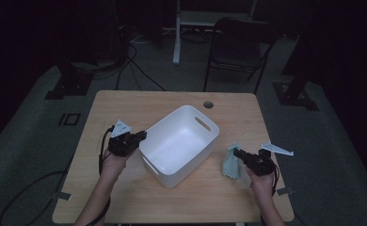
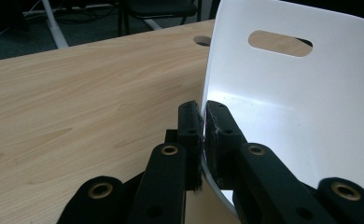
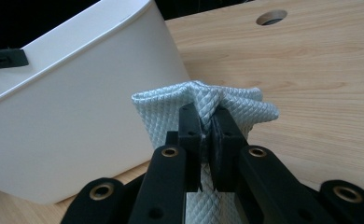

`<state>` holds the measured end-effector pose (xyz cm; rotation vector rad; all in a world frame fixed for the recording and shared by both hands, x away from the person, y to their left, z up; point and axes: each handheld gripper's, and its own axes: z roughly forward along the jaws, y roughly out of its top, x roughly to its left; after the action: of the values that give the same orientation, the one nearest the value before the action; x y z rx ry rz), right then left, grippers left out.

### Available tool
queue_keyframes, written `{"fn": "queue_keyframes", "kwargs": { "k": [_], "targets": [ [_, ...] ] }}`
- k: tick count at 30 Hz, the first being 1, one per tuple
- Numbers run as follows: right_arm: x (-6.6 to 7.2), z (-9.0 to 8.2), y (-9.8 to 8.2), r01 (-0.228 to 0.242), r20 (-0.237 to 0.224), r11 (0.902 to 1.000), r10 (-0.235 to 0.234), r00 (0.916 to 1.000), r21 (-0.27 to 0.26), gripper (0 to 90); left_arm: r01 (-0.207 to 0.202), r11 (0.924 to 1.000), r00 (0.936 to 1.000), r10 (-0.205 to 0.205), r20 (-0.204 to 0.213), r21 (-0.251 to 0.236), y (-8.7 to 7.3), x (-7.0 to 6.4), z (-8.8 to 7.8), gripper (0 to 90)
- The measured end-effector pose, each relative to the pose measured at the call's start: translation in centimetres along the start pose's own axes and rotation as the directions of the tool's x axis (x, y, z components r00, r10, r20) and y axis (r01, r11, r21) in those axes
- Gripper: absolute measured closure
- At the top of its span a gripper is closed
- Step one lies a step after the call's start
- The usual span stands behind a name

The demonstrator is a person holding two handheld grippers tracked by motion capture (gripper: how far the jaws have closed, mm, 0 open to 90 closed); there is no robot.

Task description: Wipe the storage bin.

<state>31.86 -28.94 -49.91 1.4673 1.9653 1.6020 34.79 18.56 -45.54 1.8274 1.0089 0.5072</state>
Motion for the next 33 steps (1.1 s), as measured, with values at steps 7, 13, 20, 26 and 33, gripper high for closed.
{"fn": "queue_keyframes", "kwargs": {
  "k": [7,13,20,26,33],
  "targets": [
    [0.9,0.8,1.3,0.020,-0.024,0.9996,-0.021,0.9995,-0.020,84.5,-0.007,0.9999,1.0000,0.007,-0.001,0.007,0.1,0.0,0.0,85.1],
    [1.9,1.7,3.6,0.049,-0.054,0.9977,-0.052,0.9972,-0.047,84.5,-0.013,0.9998,0.9999,0.013,0.004,0.012,0.1,0.0,0.0,85.1],
    [2.3,3.9,4.9,0.063,-0.062,0.9975,-0.065,0.9959,-0.032,84.5,-0.015,0.9999,0.9995,0.015,0.029,0.005,0.1,0.3,0.1,85.0],
    [2.4,5.3,4.6,0.071,-0.047,0.9975,-0.071,0.9963,-0.008,84.8,-0.024,0.9997,0.9993,0.024,0.030,0.005,0.1,0.2,0.2,85.2],
    [2.1,6.1,3.4,0.063,-0.018,0.9978,-0.063,0.9979,0.020,85.1,-0.031,0.9995,0.9992,0.031,0.024,0.005,0.1,0.0,0.3,85.5]
  ]
}}
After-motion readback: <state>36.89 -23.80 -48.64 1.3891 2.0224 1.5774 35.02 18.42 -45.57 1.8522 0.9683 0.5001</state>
